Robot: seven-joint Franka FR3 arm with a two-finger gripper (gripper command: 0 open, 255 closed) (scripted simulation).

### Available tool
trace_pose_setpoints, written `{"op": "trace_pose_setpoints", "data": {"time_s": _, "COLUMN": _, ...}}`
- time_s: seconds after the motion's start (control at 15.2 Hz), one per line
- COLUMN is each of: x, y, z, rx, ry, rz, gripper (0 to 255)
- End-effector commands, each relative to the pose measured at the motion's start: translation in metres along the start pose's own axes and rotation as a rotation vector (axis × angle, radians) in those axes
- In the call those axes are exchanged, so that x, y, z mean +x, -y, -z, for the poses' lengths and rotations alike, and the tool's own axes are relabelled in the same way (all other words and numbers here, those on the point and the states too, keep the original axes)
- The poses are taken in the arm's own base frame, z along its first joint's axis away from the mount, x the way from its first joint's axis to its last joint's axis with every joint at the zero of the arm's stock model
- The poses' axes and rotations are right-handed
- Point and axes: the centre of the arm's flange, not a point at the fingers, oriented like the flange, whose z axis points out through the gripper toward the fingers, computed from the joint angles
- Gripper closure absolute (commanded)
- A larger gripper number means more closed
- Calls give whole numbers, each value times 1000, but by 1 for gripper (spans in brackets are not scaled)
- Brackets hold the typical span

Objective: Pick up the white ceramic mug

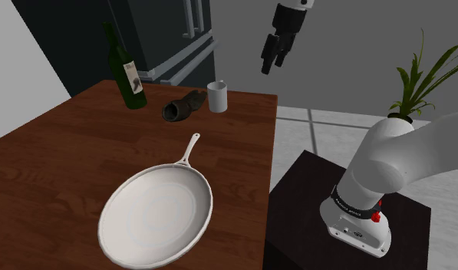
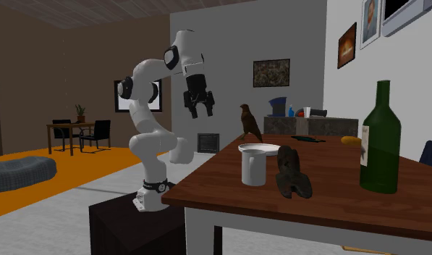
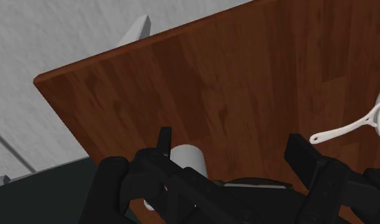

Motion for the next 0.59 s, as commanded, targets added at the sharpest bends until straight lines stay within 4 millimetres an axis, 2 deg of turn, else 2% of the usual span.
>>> {"op": "trace_pose_setpoints", "data": {"time_s": 0.0, "x": 0, "y": 0, "z": 0, "rx": 0, "ry": 0, "rz": 0, "gripper": 0}}
{"op": "trace_pose_setpoints", "data": {"time_s": 0.53, "x": 88, "y": 19, "z": -57, "rx": -47, "ry": -2, "rz": -2, "gripper": 0}}
